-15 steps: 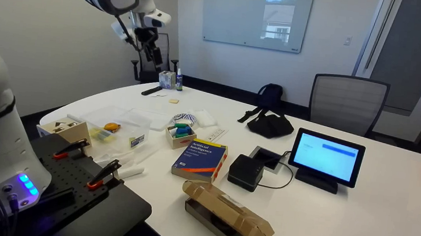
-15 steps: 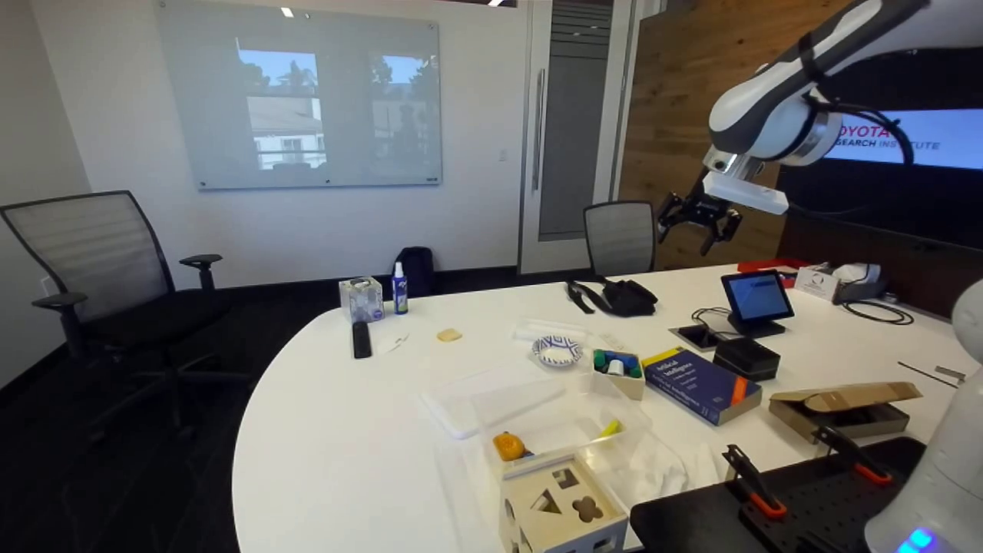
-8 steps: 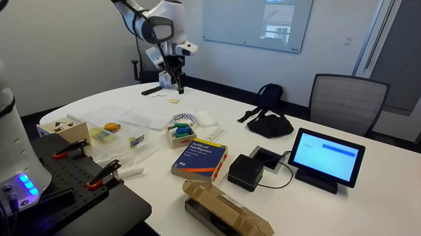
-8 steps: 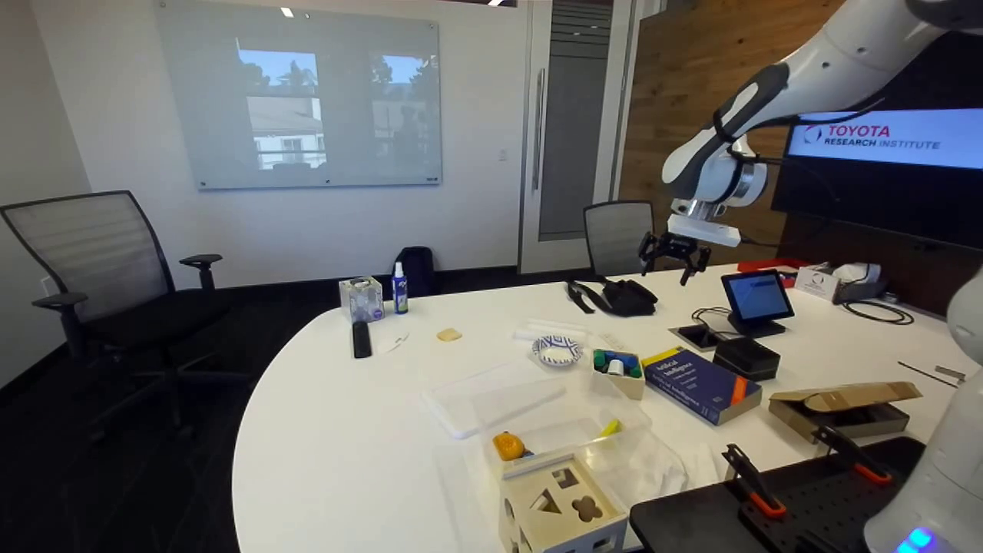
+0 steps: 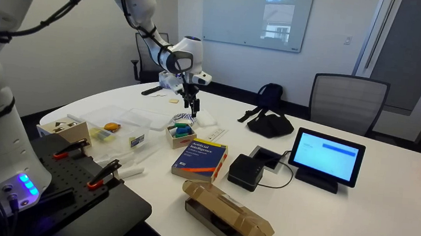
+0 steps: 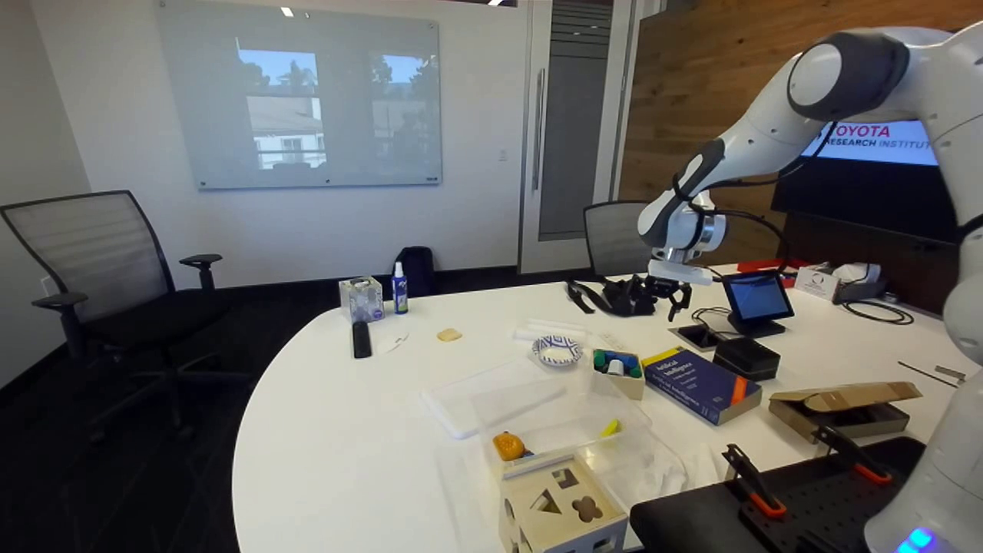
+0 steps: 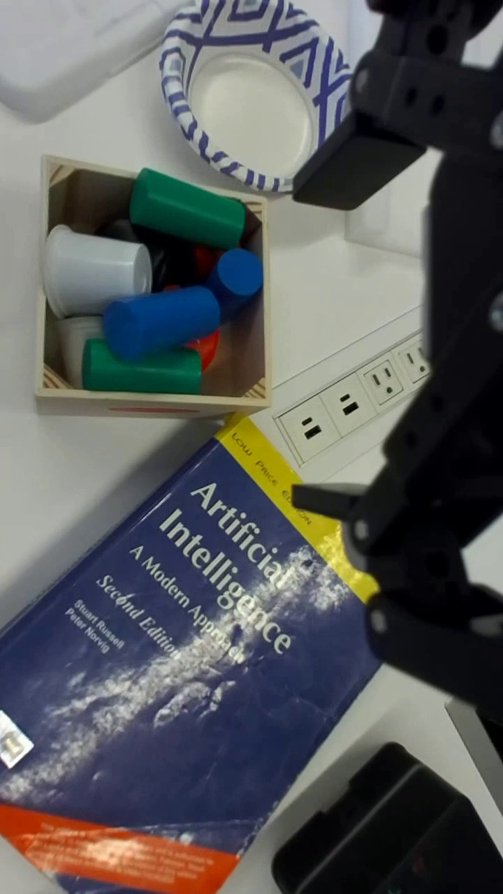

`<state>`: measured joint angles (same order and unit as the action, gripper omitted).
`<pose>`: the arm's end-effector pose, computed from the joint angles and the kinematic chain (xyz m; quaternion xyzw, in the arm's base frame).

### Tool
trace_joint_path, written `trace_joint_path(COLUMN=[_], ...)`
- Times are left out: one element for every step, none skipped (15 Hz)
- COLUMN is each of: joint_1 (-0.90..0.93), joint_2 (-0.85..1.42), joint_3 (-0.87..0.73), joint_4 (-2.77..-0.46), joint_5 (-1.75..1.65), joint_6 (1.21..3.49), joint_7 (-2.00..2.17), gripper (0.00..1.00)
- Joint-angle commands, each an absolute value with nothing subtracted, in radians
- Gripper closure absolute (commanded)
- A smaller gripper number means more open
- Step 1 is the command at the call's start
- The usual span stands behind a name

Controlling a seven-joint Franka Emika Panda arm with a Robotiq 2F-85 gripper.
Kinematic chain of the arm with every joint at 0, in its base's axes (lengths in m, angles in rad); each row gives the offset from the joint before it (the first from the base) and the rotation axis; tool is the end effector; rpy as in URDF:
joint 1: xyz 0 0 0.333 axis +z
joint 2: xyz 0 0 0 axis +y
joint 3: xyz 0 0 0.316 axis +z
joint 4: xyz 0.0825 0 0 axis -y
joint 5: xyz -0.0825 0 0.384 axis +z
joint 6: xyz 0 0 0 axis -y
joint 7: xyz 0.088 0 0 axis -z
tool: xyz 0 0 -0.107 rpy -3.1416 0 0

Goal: Move the wooden box forwards.

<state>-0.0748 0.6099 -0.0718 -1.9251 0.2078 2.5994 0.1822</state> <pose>0.6228 -0.0945 0.1760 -0.9691 0.2418 -0.0335 0.0368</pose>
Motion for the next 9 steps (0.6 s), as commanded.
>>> trace_joint_path(joint_1=[-0.065, -0.067, -0.068, -0.068, -0.069, -0.066, -0.06, -0.054, -0.051], joint_2=[0.682, 0.693, 0.703, 0.712, 0.722, 0.729, 0.738, 0.748, 0.758], joint_3=[-0.091, -0.094, -0.099, -0.103, -0.105, -0.11, -0.118, -0.127, -0.131], joint_4=[-1.853, -1.849, -1.847, -1.845, -1.843, -1.844, -1.845, -1.845, -1.843], joint_5=[0.181, 0.182, 0.182, 0.183, 0.187, 0.189, 0.187, 0.188, 0.193], joint_6=[2.574, 2.575, 2.58, 2.583, 2.585, 2.592, 2.603, 2.614, 2.618], joint_7=[0.214, 0.217, 0.218, 0.22, 0.224, 0.233, 0.247, 0.27, 0.289], gripper=[0.0, 0.0, 0.0, 0.0, 0.0, 0.0, 0.0, 0.0, 0.0])
